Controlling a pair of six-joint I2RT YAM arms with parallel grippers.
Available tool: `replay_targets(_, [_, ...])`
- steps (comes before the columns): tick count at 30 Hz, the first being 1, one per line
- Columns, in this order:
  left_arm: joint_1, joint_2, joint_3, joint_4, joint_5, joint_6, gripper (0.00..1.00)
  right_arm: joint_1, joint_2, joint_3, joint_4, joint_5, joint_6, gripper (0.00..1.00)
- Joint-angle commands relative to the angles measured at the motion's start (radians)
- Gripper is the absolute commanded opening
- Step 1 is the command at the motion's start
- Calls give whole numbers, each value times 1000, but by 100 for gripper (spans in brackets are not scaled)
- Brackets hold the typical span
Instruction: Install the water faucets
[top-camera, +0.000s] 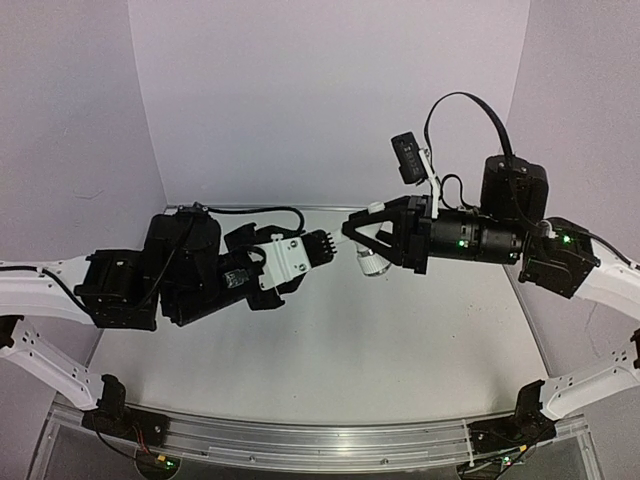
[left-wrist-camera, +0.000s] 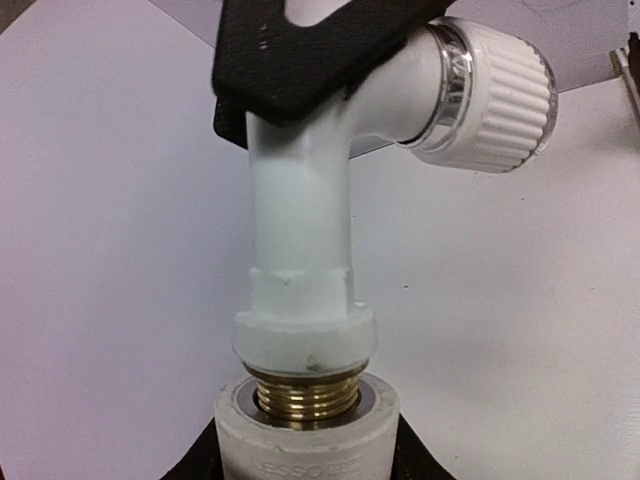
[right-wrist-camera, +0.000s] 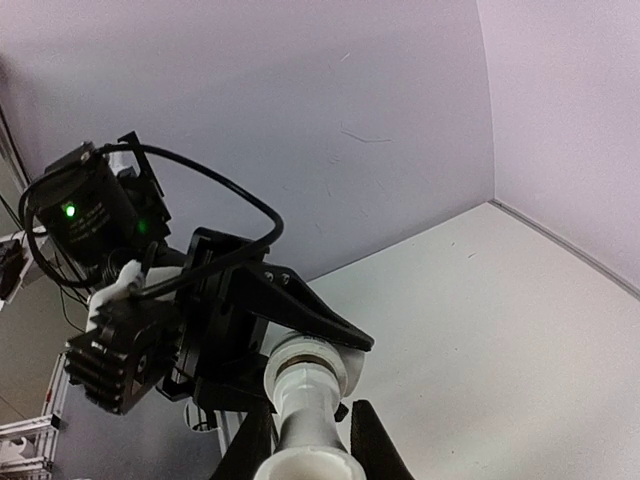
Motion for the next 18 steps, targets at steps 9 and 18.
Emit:
replay_targets(9, [-94,217,-72,783,-243,679,0,-71,84,65,5,-75,279,0])
replay_targets(18, [-94,277,-104,946,-286,845,12,-103,83,100,11,-65,191,0])
